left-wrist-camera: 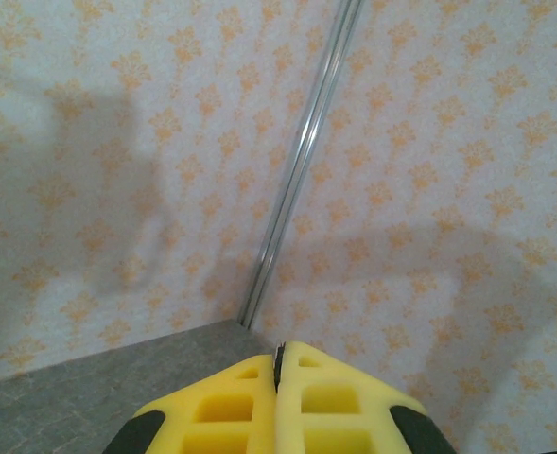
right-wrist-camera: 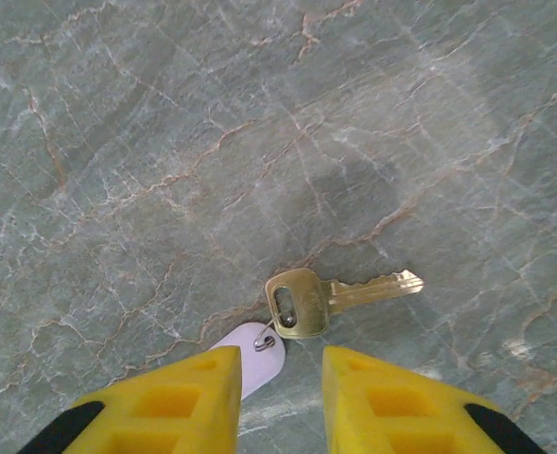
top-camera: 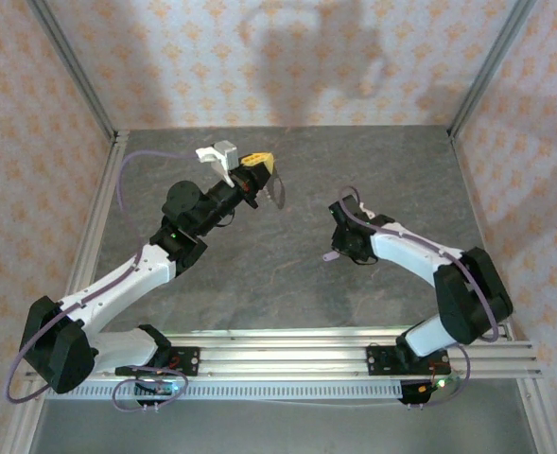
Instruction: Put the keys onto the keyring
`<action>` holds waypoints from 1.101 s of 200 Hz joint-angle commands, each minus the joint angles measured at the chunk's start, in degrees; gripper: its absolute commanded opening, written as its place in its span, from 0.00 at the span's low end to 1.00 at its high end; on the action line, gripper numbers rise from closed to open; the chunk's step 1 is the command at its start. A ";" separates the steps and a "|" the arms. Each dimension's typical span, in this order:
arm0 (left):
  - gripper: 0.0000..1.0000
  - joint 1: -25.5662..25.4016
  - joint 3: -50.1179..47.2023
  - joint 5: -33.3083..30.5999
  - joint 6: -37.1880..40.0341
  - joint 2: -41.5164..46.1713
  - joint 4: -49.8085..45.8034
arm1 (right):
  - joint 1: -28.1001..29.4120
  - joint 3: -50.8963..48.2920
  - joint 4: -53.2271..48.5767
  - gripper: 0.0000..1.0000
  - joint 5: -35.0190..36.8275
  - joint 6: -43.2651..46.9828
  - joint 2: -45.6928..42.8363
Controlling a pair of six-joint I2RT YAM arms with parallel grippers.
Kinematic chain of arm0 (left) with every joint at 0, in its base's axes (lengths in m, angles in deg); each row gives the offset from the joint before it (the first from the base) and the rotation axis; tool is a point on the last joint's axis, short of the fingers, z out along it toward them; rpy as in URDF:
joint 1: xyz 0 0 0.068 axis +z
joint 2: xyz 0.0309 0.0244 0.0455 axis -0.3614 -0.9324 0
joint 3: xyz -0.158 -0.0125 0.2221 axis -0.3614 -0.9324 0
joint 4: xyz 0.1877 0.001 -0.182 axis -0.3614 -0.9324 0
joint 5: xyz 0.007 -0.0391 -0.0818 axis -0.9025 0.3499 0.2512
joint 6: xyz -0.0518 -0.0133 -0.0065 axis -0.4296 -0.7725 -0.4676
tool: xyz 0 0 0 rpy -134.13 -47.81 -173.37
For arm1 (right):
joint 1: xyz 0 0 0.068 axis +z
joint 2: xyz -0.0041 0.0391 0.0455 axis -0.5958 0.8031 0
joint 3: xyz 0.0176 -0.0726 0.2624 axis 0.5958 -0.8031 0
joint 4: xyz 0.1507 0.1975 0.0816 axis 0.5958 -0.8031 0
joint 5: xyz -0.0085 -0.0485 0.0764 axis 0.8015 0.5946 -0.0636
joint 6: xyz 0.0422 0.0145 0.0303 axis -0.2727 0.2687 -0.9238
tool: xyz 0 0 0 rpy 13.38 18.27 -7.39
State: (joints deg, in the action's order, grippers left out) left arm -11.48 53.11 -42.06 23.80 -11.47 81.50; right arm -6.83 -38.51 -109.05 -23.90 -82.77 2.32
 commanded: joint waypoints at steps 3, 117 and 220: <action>0.00 -0.39 0.74 0.81 0.04 0.70 2.74 | 0.76 2.11 -1.87 0.28 3.12 -0.78 1.94; 0.00 -0.39 0.95 1.86 0.04 0.12 3.06 | 0.76 3.62 -0.62 0.22 2.64 -0.60 7.82; 0.00 -0.45 1.14 2.18 -0.67 -0.62 3.19 | 0.76 2.74 0.11 0.00 2.02 -0.34 7.20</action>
State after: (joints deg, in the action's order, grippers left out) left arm -11.45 53.11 -40.58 23.76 -11.90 81.54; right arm -6.22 -36.23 -108.64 -23.07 -83.12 9.62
